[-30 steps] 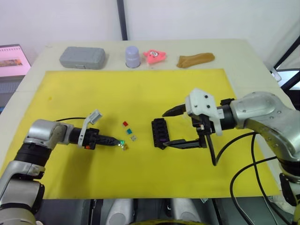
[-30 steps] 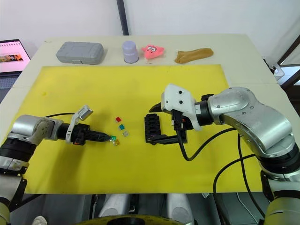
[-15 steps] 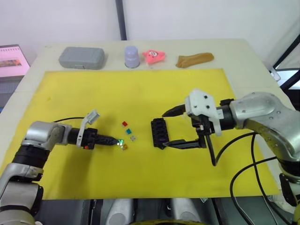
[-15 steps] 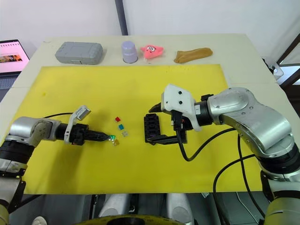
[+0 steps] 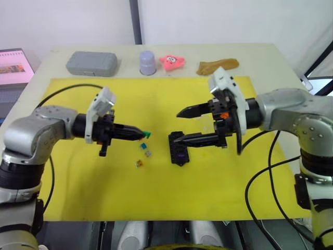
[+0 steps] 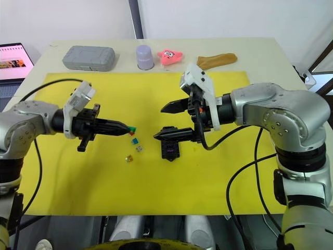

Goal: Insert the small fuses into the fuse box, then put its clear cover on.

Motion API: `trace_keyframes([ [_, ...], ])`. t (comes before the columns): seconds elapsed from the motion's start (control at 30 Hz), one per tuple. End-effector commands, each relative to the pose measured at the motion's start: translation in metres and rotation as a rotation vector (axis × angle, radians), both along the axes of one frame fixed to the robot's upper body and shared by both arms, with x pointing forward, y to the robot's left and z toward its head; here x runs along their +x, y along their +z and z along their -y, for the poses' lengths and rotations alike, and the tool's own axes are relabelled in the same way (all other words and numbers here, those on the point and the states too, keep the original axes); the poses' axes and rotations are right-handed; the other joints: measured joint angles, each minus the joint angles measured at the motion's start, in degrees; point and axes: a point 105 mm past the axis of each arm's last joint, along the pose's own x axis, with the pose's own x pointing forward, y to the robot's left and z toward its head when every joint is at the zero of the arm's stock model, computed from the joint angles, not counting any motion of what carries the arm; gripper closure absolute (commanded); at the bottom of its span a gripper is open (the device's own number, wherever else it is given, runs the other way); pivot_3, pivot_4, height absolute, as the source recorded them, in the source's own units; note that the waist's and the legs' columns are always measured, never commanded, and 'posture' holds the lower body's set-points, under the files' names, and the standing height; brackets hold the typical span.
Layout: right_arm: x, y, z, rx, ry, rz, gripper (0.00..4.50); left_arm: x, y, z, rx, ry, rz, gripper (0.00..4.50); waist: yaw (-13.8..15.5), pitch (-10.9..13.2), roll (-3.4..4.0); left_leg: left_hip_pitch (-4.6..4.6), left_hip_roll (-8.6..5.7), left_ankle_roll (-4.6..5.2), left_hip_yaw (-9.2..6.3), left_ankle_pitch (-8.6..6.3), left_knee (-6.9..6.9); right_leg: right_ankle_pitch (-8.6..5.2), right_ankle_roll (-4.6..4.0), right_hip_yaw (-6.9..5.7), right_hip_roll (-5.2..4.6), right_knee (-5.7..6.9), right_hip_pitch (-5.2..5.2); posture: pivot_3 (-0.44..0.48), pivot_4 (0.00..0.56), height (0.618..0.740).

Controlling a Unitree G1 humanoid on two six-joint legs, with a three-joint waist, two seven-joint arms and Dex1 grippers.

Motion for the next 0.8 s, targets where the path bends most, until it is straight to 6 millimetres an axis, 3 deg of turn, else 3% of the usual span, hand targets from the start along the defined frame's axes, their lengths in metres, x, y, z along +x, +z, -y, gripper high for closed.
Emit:
trace_keyframes([
  [0.03, -0.006, 0.007, -0.005, 0.012, 0.033, 0.015, 1.84, -0.007, 0.013, 0.011, -0.017, -0.062, 0.069, 4.50, -0.01, 0.00, 0.00, 0.00, 0.00, 0.00, -0.01, 0.00, 0.00, 0.00, 0.00, 0.00, 0.01, 0.00, 0.00, 0.000, 0.150, 0.740],
  [0.37, -0.005, -0.002, -0.019, 0.005, 0.049, -0.022, 1.84, -0.008, 0.019, 0.024, -0.020, -0.116, 0.108, 4.50, -0.11, 0.00, 0.00, 0.01, 0.00, 0.00, -0.01, 0.00, 0.00, 0.00, 0.00, 0.00, 0.05, 0.02, 0.00, 0.000, 0.150, 0.740],
  [0.47, -0.002, -0.003, -0.022, 0.011, 0.037, -0.026, 2.63, -0.009, 0.019, 0.025, -0.020, -0.120, 0.110, 4.50, -0.12, 0.00, 0.00, 0.01, 0.00, 0.01, -0.01, 0.00, 0.00, 0.00, 0.00, -0.01, 0.06, 0.02, 0.00, 0.000, 0.150, 0.740],
  [0.8, -0.003, -0.006, -0.024, 0.007, 0.046, -0.040, 2.63, -0.008, 0.018, 0.025, -0.016, -0.115, 0.112, 4.50, -0.17, 0.00, 0.00, 0.01, 0.00, 0.01, -0.01, 0.00, 0.00, 0.00, 0.00, -0.01, 0.06, 0.02, 0.00, 0.000, 0.150, 0.740],
])
